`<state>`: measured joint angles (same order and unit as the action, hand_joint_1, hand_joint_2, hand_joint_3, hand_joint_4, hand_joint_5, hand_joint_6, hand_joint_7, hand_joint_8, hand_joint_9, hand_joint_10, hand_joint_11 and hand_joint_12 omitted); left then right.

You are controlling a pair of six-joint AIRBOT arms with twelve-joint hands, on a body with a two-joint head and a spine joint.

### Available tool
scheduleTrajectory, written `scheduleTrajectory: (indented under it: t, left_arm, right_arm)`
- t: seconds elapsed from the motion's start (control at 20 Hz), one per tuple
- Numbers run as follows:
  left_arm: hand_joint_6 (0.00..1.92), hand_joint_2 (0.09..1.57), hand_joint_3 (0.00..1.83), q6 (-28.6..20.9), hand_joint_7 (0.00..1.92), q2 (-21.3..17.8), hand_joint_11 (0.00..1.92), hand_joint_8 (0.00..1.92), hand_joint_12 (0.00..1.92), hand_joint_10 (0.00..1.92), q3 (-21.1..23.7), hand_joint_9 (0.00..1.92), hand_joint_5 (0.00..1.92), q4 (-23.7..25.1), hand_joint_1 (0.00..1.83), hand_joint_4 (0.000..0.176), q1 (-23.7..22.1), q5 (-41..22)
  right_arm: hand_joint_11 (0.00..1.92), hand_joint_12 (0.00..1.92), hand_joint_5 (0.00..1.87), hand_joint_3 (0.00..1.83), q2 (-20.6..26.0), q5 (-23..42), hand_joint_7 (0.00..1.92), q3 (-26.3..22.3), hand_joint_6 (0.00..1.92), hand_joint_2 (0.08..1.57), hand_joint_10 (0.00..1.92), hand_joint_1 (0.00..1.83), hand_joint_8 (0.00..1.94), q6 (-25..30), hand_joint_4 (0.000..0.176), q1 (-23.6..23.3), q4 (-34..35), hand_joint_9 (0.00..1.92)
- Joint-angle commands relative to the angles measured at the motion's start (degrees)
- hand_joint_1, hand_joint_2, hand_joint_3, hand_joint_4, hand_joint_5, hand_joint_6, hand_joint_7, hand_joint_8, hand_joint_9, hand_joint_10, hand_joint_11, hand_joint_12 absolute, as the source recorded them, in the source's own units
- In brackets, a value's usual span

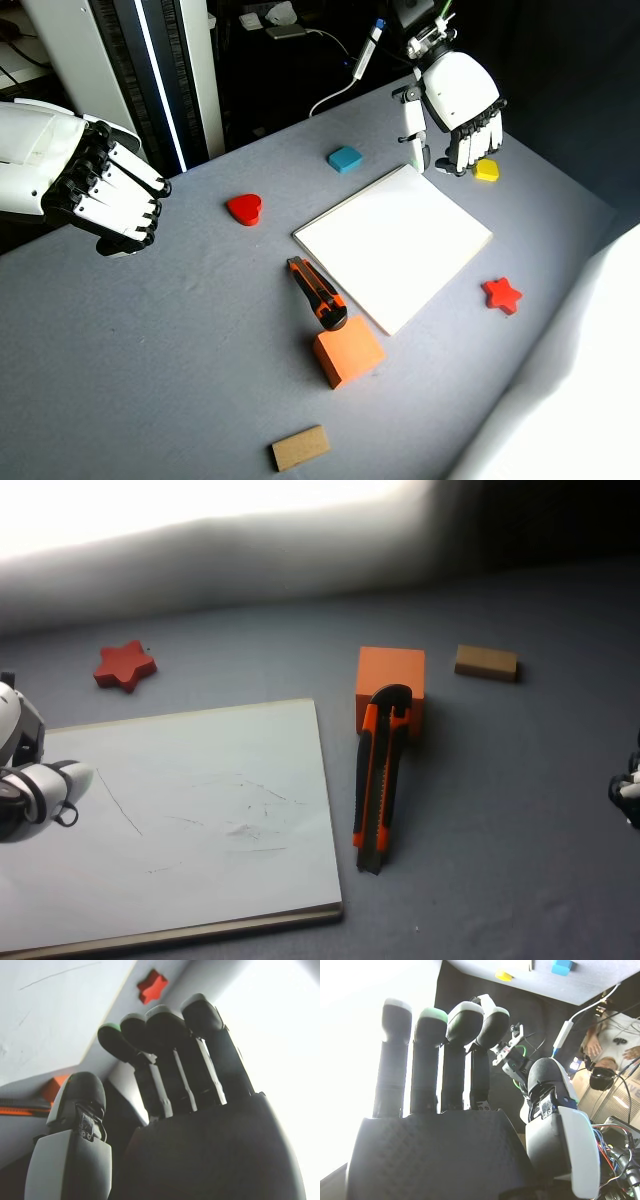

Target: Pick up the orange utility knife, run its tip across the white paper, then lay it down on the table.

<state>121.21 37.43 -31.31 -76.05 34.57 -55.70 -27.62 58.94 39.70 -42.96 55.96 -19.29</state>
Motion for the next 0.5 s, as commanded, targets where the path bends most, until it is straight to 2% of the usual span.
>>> scheduleTrajectory:
  t: [0.0,0.05,0.1,0.25,0.4,0.45]
  left_arm:
    - [0.08,1.17,0.18,1.0,0.12,0.0,0.00,0.07,0.68,0.13,0.2,0.09,0.05,3.2,0.01,0.027,-0.4,-3.9]
    - [0.08,1.17,0.18,1.8,0.12,0.2,0.00,0.07,0.68,0.13,0.4,0.09,0.05,3.2,0.01,0.027,-0.3,-3.9]
    - [0.02,1.24,0.03,1.9,0.15,0.2,0.00,0.01,0.63,0.04,0.4,0.12,0.07,3.2,0.00,0.025,-0.3,-3.9]
    - [0.01,1.26,0.01,1.7,0.13,0.2,0.00,0.00,0.61,0.02,0.5,0.13,0.10,3.3,0.00,0.010,0.2,-3.7]
    - [0.00,1.26,0.01,1.2,0.12,0.3,0.00,0.00,0.62,0.01,0.4,0.11,0.06,3.7,0.00,0.010,0.2,-3.0]
    - [0.00,1.27,0.01,1.0,0.11,0.4,0.00,0.00,0.64,0.00,0.2,0.11,0.06,3.7,0.00,0.009,0.3,-2.3]
  right_arm:
    - [0.00,0.00,0.00,0.36,0.1,6.5,0.00,0.1,0.00,1.04,0.00,0.16,0.00,0.0,0.000,-0.3,1.8,0.00]
    - [0.00,0.00,0.00,0.36,0.1,6.5,0.00,0.1,0.00,1.04,0.00,0.16,0.00,0.0,0.000,-0.3,1.8,0.00]
    - [0.00,0.00,0.00,0.14,0.1,6.5,0.00,0.1,0.00,1.14,0.00,0.15,0.00,0.0,0.000,-0.3,1.8,0.00]
    - [0.00,0.00,0.00,0.08,0.1,6.4,0.00,0.1,0.00,1.17,0.00,0.16,0.00,0.0,0.000,-0.1,1.8,0.00]
    - [0.00,0.00,0.00,0.05,0.0,7.3,0.00,0.3,0.00,1.16,0.00,0.20,0.00,-3.3,0.000,-0.4,1.6,0.00]
    - [0.00,0.17,0.04,0.01,0.0,7.3,0.07,0.4,0.00,1.14,0.00,0.29,0.02,-4.0,0.000,-0.8,1.6,0.07]
